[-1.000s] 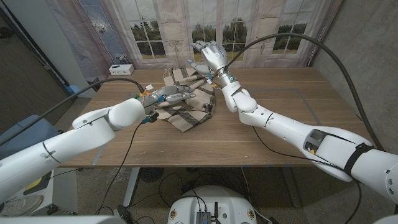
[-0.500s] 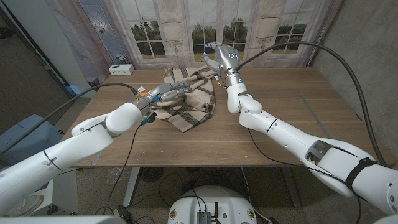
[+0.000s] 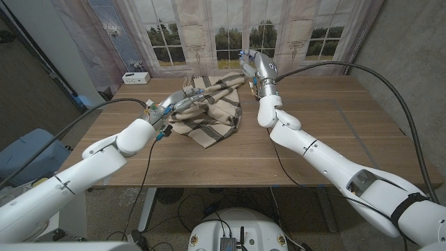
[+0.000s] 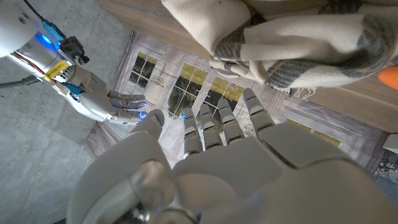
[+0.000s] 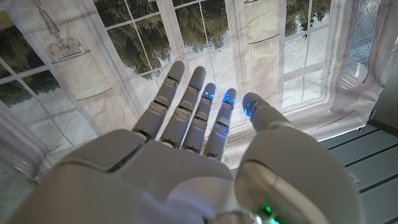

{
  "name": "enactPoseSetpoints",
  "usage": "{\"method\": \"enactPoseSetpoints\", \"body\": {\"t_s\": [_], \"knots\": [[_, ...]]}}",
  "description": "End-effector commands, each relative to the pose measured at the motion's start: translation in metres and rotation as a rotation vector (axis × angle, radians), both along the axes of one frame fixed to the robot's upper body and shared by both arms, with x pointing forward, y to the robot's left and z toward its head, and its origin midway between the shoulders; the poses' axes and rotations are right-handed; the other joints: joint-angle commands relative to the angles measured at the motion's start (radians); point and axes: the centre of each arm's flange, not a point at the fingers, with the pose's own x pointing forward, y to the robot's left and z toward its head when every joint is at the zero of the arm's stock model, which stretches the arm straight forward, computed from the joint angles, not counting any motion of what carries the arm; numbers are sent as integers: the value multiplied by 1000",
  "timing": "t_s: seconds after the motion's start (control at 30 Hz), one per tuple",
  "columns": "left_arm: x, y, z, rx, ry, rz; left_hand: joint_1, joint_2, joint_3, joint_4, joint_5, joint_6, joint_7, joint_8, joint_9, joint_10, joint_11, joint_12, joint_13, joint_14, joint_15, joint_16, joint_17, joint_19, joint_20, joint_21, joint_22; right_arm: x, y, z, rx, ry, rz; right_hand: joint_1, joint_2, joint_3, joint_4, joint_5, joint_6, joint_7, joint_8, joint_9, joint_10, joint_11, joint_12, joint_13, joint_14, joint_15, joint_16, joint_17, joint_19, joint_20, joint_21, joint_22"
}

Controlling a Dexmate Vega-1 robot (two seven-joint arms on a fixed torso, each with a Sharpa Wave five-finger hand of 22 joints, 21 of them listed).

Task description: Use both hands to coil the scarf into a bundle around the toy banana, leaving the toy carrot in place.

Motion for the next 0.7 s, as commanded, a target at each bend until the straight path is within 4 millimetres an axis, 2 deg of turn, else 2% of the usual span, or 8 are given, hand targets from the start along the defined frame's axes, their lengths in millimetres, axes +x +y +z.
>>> {"method": "enactPoseSetpoints", "body": {"t_s": [0.03,0.1,0.13,0.3,0.47,0.57,0.7], "knots": [[21,20,4,-62,-34,-52,12,0,13,-2,7,18,0,10,3,17,0,11,1,12,-2,6,1,11,3,7,6,-4,-22,-15,220,142,200,4,22,-4,-10,-22,7,20,-7,1,7,37,8,5,4,-83,15,16,-3,14,-5,6],[27,26,4,-76,-37,-72,12,0,15,-2,7,20,2,10,3,21,1,12,1,14,-3,6,2,13,4,8,6,-6,-28,-20,292,162,250,4,28,-6,-11,-30,9,31,-8,1,8,37,8,6,3,-77,21,21,-6,19,-5,6],[27,26,4,-75,-37,-74,12,-1,16,-2,7,22,2,10,3,22,1,12,1,18,-4,7,2,14,4,8,6,-6,-28,-20,293,162,250,3,30,-7,-12,-36,9,35,-10,1,11,49,9,6,4,-76,21,22,-7,21,-6,7],[41,39,3,-102,-32,-115,12,-3,24,-2,7,37,7,11,3,44,2,18,1,29,-6,8,2,19,4,11,7,-11,-43,-31,422,181,316,4,40,-6,-15,-53,28,52,-7,2,33,62,17,8,24,-65,31,20,-10,28,-6,8],[52,50,0,-131,-21,-148,9,-4,32,0,6,63,17,15,3,61,1,21,2,49,-8,11,3,27,4,14,8,-11,-59,-43,543,169,398,4,43,-4,-27,-81,64,75,-3,2,75,95,32,10,65,-43,46,12,-3,28,0,10],[61,55,-3,-156,-4,-168,8,-4,36,1,6,74,22,16,4,72,0,23,2,55,-11,11,4,29,5,15,8,-12,-73,-53,613,150,394,2,42,3,-35,-100,101,93,3,2,105,125,39,7,92,-30,52,1,6,30,6,12],[74,58,-8,-197,38,-208,5,-5,39,3,6,81,29,16,4,80,4,24,2,61,-10,11,4,31,6,17,8,-18,-89,-66,685,135,333,0,38,8,-40,-110,114,103,3,2,114,138,39,5,101,-16,51,-6,7,33,8,13]]}}
